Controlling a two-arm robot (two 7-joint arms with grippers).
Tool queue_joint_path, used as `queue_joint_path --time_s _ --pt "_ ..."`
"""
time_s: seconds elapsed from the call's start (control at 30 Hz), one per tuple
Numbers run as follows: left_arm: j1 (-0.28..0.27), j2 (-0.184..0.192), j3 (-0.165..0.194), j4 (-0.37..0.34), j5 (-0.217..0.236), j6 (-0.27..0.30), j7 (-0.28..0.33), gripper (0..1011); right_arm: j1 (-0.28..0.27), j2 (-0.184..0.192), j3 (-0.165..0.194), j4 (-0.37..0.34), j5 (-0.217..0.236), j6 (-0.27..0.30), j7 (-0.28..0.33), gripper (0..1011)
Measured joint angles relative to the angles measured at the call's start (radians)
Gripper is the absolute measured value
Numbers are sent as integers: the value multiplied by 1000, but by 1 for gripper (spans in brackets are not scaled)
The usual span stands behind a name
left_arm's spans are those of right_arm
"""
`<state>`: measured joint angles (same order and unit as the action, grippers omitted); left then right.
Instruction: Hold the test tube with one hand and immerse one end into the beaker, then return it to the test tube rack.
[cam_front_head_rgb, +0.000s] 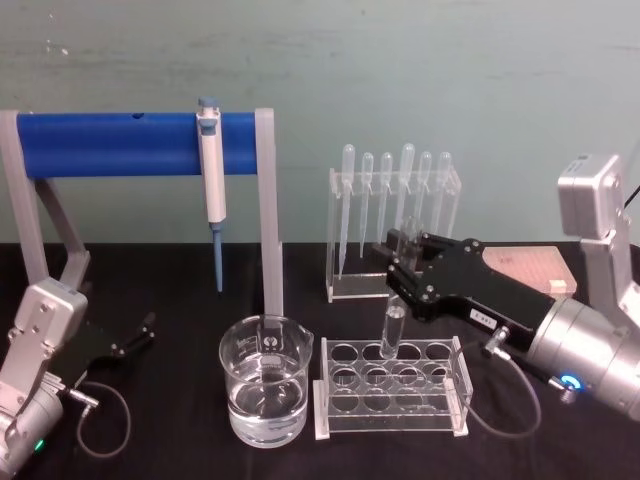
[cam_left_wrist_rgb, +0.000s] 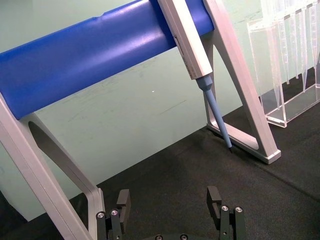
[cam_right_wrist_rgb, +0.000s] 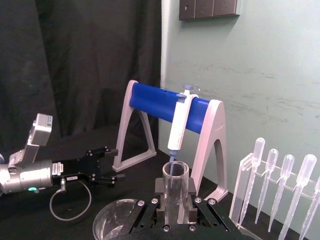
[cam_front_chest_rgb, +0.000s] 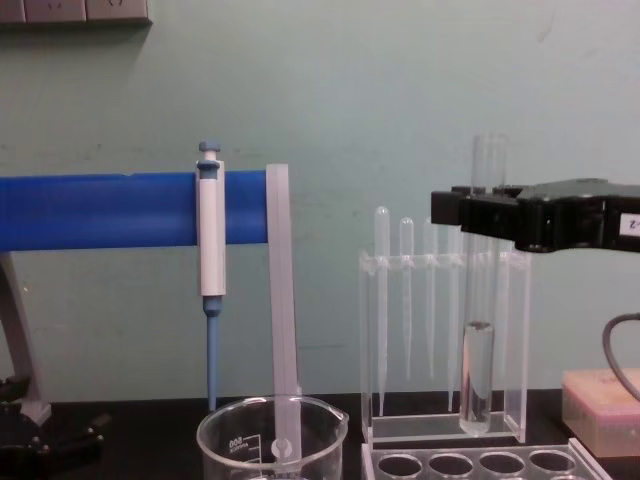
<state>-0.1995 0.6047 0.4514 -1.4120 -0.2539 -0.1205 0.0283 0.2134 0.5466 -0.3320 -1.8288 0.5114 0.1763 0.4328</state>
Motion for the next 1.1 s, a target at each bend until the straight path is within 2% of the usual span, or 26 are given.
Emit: queue_joint_path --time_s 0.27,0.7,0.9,1.1 --pt "0 0 0 0 0 0 0 1000 14 17 -5 -3 48 20 1 224" --pt "0 0 0 0 0 0 0 1000 31 21 -30 -3 70 14 -16 224" --pt "0 0 0 0 0 0 0 1000 62 5 -59 1 70 14 -20 224" --pt "0 0 0 0 0 0 0 1000 120 -42 -114 29 49 21 -24 224"
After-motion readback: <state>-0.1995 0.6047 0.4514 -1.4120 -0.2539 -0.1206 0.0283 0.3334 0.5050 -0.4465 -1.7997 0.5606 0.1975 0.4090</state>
